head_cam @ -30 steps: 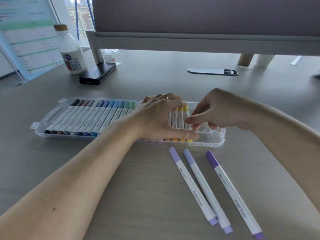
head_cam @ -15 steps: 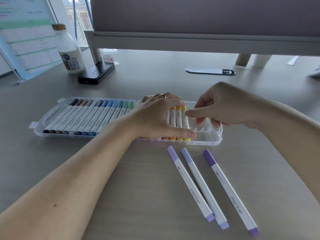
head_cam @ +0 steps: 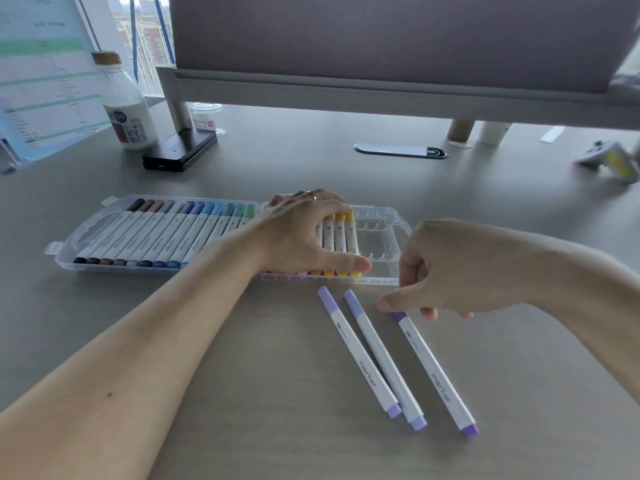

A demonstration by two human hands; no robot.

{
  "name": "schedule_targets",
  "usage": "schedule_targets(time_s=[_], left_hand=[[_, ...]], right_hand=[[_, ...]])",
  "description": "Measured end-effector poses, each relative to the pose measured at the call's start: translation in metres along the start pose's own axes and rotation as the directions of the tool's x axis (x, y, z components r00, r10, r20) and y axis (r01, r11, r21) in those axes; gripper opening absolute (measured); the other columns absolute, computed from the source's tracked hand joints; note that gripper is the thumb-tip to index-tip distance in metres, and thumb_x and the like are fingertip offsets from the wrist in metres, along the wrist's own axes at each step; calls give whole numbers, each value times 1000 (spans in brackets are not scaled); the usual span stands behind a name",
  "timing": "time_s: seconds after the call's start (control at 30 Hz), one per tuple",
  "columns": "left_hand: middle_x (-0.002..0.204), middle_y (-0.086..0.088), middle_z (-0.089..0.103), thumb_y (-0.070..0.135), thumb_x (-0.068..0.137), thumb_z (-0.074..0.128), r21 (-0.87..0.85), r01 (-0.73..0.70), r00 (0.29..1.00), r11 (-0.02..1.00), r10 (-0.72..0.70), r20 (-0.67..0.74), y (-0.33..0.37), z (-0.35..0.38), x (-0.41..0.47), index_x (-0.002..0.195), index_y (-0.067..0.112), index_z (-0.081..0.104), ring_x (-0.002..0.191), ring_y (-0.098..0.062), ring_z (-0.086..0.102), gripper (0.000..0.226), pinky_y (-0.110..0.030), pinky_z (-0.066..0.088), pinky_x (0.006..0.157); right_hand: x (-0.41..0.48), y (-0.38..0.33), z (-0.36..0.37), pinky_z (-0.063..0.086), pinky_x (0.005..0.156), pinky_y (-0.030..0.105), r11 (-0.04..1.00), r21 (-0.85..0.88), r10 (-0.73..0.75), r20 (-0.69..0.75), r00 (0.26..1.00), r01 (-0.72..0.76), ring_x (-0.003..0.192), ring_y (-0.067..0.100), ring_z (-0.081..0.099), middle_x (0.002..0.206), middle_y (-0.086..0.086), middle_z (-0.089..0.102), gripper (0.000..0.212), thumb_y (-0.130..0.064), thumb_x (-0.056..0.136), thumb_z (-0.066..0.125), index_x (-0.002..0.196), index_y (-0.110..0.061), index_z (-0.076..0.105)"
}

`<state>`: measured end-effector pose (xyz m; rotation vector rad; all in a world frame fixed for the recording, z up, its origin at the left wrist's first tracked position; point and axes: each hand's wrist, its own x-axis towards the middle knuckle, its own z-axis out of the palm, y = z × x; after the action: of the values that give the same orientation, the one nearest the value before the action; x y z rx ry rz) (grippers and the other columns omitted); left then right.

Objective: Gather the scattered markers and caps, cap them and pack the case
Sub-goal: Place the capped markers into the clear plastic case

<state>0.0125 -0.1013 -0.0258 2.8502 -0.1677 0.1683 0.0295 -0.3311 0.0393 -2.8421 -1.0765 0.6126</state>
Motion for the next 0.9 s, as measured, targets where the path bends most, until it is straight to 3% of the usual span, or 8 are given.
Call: schedule_targets(time_s=[0.23, 0.37, 0.47, 0.57, 0.63, 0.73, 0.9], left_hand=[[156, 15, 45, 99, 62, 48, 0, 3, 1000, 1000, -3, 6, 2, -1, 0, 149, 35, 49, 138, -10, 45, 108, -44, 36, 117], [157, 16, 43, 100, 61, 47, 0, 9, 1000, 1000, -9, 9, 2, 0, 0, 149, 36, 48, 139, -10, 44, 109, -42, 34, 117], [153, 17, 45, 98, 63, 50, -4, 6, 1000, 1000, -6, 7, 1, 0, -1, 148, 37, 47, 134, -9, 46, 105, -42, 36, 115], [149, 19, 47, 98, 64, 50, -13, 6, 1000, 1000, -6, 3, 0, 1, -1, 147, 37, 47, 130, -7, 47, 102, -41, 37, 113], [148, 19, 47, 97, 62, 48, -23, 14, 1000, 1000, -14, 12, 0, 1, -1, 146, 38, 47, 128, -7, 48, 103, -40, 38, 112], [149, 19, 47, 94, 62, 50, -19, 20, 999, 1000, -19, 39, -1, 0, 1, 147, 38, 45, 128, -7, 47, 102, -42, 39, 112], [156, 18, 41, 97, 68, 47, 17, 15, 999, 1000, -16, 50, 0, -1, 0, 149, 39, 42, 134, -9, 43, 100, -36, 33, 110]], right_hand=[[-1, -4, 8, 60, 71, 32, 1000, -9, 10, 23, 1000, -10, 42, 4, 58, 62, -1, 74, 37, -46, 87, 61, 68, -18, 75], [2, -3, -3, 46, 53, 20, 981, 190, 28, -3, 1000, -27, 45, 4, 57, 61, -5, 74, 37, -42, 96, 60, 74, -17, 76], [16, 4, -11, 45, 44, 20, 855, 515, -2, -112, 994, 60, 55, 16, 71, 72, 4, 77, 32, -30, 101, 59, 84, -7, 71], [31, 10, -18, 48, 44, 21, 674, 725, 14, -202, 979, 140, 56, 20, 69, 82, 19, 77, 26, -21, 102, 60, 87, -2, 70], [40, 14, -22, 53, 51, 19, 600, 782, 26, -230, 973, 169, 61, 18, 71, 86, 20, 75, 16, -16, 98, 65, 96, -3, 72], [53, 21, -22, 55, 59, 16, 526, 828, 9, -232, 973, 193, 67, 13, 72, 91, 13, 73, 16, -7, 95, 66, 109, -2, 73], [74, 29, -26, 54, 56, 13, 474, 851, 67, -292, 954, 227, 60, 6, 66, 96, 13, 73, 21, -16, 91, 71, 106, -2, 75]])
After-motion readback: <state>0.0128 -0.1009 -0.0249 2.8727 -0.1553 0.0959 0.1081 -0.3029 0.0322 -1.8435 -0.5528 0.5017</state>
